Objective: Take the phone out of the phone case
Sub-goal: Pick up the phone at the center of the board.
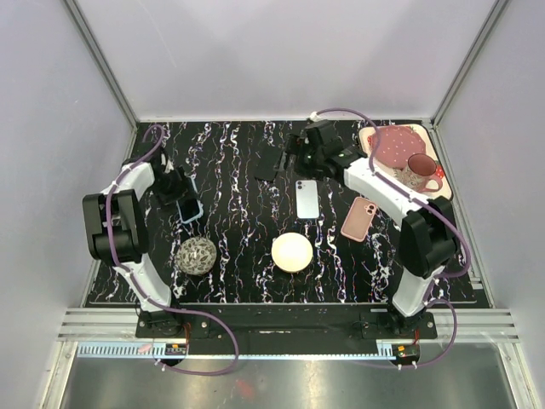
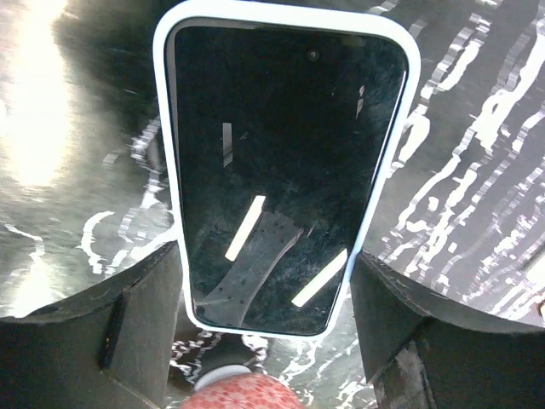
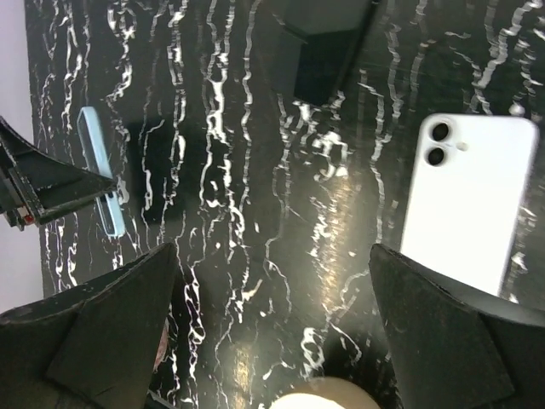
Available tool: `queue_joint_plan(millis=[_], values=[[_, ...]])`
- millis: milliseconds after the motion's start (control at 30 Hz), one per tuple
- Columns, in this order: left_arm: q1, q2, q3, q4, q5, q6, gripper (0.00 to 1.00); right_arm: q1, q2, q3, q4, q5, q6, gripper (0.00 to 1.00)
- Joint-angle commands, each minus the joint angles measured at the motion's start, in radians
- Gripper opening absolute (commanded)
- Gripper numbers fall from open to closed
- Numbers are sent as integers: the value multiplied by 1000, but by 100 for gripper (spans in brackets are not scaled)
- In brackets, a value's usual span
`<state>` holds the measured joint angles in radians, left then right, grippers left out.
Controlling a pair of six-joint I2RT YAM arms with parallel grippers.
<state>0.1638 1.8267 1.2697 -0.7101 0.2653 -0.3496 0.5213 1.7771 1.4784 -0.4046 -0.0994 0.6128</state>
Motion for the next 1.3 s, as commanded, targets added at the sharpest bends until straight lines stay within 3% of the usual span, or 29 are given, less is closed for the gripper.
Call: queue_joint_plan(millis=[0, 67, 133, 267, 467, 733, 833, 933, 967, 1000, 1100, 1133, 1167, 1233, 1267], values=[[-55, -112, -15, 76, 104, -83, 39, 72, 67, 95, -9, 106, -9, 100], [-70, -150, -46, 110, 139, -115, 38, 72, 173, 212, -97, -73, 4, 100], [-101, -167, -52, 142, 155, -155, 38, 88, 209, 193, -88, -192, 30, 100], [-153, -178, -44, 162, 196, -206, 36, 134, 108, -78, 380, -334, 182, 97], [-224, -202, -38, 228, 236, -314, 35, 190, 133, -92, 492, -338, 222, 94], [-290, -208, -47, 314, 301, -414, 35, 207, 232, -4, 471, -352, 265, 86], [-299, -228, -49, 325, 316, -430, 35, 209, 249, -1, 457, -329, 268, 74], [-300, -253, -49, 328, 328, -436, 36, 207, 242, -29, 484, -301, 286, 55], [-300, -259, -50, 331, 334, -442, 39, 209, 236, -36, 489, -272, 288, 49], [-300, -262, -55, 336, 344, -446, 41, 206, 231, -50, 487, -254, 294, 31], [-299, -283, -67, 359, 376, -459, 52, 168, 205, -87, 497, -215, 306, 0], [-299, -291, -69, 363, 376, -457, 59, 152, 196, -98, 513, -233, 314, 0], [-299, -305, -70, 360, 377, -448, 75, 122, 193, -111, 556, -282, 324, 0], [-293, -320, -73, 376, 376, -439, 93, 94, 176, -156, 614, -344, 367, 0], [-278, -332, -90, 464, 406, -478, 99, 70, 167, -171, 650, -393, 389, 0]])
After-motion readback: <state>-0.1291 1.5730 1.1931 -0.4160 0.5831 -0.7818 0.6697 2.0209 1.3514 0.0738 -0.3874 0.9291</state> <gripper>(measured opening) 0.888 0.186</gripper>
